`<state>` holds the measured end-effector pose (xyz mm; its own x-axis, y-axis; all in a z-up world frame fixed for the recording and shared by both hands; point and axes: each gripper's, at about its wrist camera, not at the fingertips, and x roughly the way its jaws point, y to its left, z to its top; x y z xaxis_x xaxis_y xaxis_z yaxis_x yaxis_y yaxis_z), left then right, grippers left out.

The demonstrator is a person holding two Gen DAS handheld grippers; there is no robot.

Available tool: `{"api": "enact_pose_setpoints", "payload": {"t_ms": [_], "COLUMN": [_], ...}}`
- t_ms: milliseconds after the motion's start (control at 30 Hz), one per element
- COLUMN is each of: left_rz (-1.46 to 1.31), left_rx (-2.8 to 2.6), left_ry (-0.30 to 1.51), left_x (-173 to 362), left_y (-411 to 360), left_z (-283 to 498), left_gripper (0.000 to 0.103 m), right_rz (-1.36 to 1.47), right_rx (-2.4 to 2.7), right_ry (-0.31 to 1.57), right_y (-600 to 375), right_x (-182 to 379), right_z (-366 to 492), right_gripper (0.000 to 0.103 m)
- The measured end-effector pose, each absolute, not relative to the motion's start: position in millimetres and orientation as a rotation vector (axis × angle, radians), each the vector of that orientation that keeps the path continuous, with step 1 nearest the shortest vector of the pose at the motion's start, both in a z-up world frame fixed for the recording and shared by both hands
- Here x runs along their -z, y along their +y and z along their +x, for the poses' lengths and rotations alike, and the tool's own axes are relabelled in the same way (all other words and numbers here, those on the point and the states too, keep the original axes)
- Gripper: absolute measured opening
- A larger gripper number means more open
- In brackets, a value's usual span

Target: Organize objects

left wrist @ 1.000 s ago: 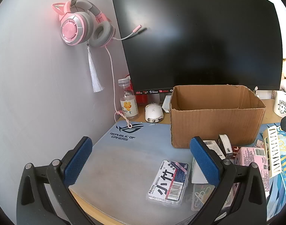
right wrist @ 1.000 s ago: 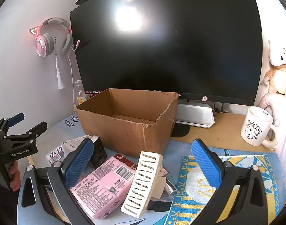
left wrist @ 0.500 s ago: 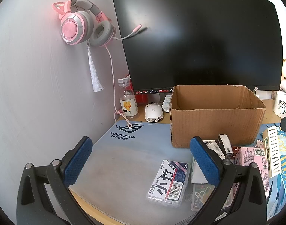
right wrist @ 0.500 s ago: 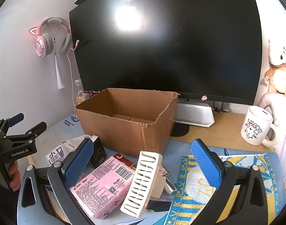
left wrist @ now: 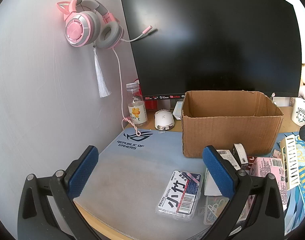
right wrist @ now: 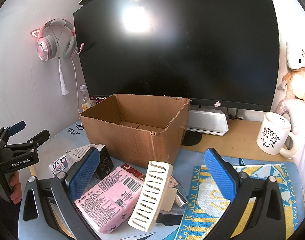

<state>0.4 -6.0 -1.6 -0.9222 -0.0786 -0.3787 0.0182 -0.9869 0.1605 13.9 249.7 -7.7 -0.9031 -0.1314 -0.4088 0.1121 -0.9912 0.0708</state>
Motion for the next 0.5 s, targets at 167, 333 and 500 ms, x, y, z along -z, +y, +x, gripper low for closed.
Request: {"api": "enact_pose_setpoints", "payload": {"t_ms": [167, 333, 500], "left_rz": [0.605, 0.606, 0.607], "left_rx": [3.023, 3.023, 3.023], "left_ry": [-0.237, -0.232, -0.232], "left_x": [1.6, 2.4, 2.5], "left_y": [-6.1, -5.6, -5.9], "left_z": [0.5, 1.5, 1.4], "left_gripper": [0.103, 0.103, 0.103], "right_rz": [0.638, 0.639, 0.639], "right_rx": [2.948, 2.947, 2.947], "right_ry": [-0.068, -0.067, -0.068], "right_y": [249.9, 249.7, 249.7], "right_x": [7.7, 8.0, 8.3], "right_z": [13.7, 13.7, 13.6], "right_gripper": [0.103, 0.103, 0.103]}}
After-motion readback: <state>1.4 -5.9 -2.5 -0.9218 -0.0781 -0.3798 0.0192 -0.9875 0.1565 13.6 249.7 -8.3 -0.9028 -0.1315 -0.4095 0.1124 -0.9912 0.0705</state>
